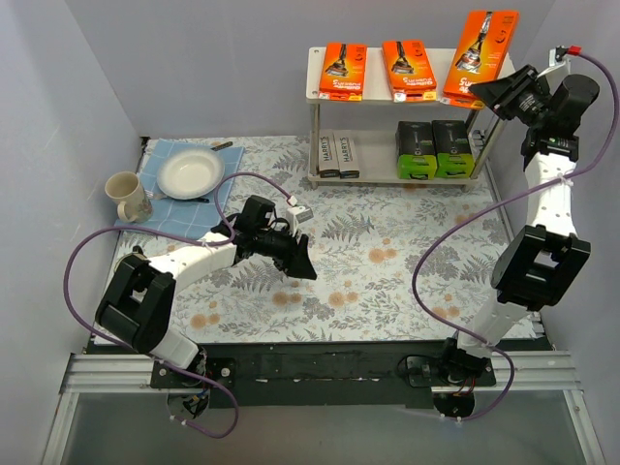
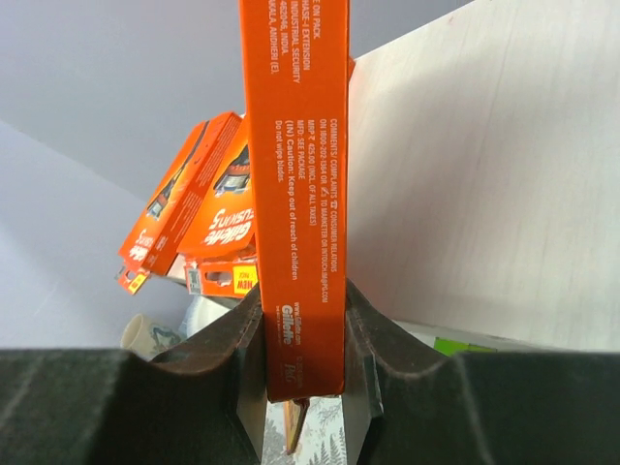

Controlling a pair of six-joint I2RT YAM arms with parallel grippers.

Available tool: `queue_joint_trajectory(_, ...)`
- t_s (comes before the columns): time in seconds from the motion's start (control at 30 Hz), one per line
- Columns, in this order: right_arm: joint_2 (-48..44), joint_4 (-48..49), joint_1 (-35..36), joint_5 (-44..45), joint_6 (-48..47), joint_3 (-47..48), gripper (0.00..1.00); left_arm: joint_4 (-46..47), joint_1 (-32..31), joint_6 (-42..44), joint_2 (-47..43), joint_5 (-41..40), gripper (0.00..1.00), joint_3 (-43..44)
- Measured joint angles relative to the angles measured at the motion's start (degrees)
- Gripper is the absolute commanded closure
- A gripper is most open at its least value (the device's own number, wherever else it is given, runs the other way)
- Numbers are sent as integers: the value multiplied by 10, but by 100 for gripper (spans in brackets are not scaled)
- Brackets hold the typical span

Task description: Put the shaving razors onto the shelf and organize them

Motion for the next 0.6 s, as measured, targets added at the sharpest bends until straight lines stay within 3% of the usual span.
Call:
queue_joint_trajectory(0.13, 20, 13, -1, 5, 7, 15, 56, 0, 0, 2, 7, -3, 50, 0)
queue_joint_trajectory(0.17, 23, 13, -1, 9, 7, 20, 42, 0, 0, 2, 7, -3, 50, 0)
queue_joint_trajectory(0.23, 31, 12, -1, 15, 4, 32, 24, 0, 0, 2, 7, -5, 50, 0)
queue_joint_trajectory(0.27, 41, 10, -1, 20, -2, 46, 2, 0, 0, 2, 7, -5, 50, 0)
queue_joint_trajectory(0.6, 60, -19, -1, 108, -48, 99, 1, 4, 0, 1, 13, -9, 50, 0)
